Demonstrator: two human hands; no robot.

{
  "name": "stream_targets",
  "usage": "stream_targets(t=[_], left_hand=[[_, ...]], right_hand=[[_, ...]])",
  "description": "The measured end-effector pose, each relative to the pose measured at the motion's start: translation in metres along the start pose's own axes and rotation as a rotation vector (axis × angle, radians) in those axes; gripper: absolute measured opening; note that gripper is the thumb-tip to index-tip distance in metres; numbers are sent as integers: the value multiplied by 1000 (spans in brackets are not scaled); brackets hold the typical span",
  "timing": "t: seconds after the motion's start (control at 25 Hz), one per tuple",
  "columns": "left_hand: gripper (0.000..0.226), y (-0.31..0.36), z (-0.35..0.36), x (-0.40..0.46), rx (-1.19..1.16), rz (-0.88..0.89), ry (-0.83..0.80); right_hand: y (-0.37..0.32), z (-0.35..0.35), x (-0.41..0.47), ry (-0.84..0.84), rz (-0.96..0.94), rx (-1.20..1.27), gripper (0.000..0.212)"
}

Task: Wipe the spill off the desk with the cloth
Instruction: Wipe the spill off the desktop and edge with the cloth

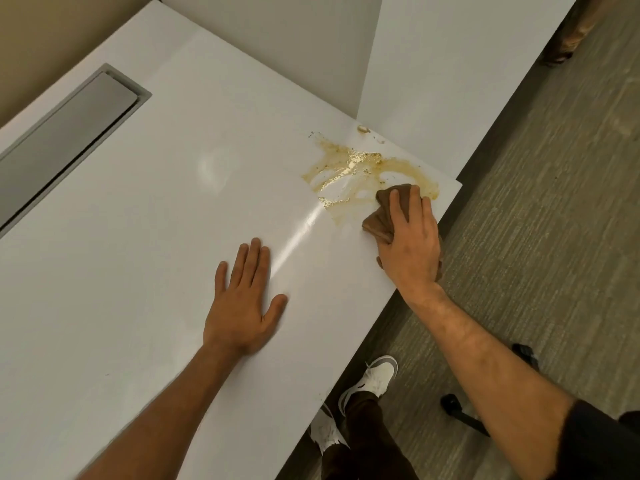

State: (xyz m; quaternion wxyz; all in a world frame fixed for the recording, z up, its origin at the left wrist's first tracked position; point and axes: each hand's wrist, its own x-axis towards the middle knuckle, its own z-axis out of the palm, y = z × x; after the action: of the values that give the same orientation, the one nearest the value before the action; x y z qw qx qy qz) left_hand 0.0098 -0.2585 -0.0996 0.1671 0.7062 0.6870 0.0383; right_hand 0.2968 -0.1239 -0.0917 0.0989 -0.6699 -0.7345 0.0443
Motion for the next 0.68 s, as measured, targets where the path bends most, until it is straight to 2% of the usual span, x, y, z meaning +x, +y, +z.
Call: stream_targets(t=[0.24,0.4,0.52,0.6,0.68], left_hand=[[81,0,0,0,14,2,-13],[82,-1,-2,0,8,5,-17],[82,1,-3,2,-8,7,-22],[81,0,-3,0,-7,5,-13],[81,0,-2,0,-1,4,-6]], right_hand=[[-56,7,19,4,-174,57,72],[-107,10,7,-11,-398,248,59],[-103,1,-11,-78,-544,388,44],[-91,-15,-17,-174,-464,548,34],[-80,-29,-8,-146,-232,742,33]])
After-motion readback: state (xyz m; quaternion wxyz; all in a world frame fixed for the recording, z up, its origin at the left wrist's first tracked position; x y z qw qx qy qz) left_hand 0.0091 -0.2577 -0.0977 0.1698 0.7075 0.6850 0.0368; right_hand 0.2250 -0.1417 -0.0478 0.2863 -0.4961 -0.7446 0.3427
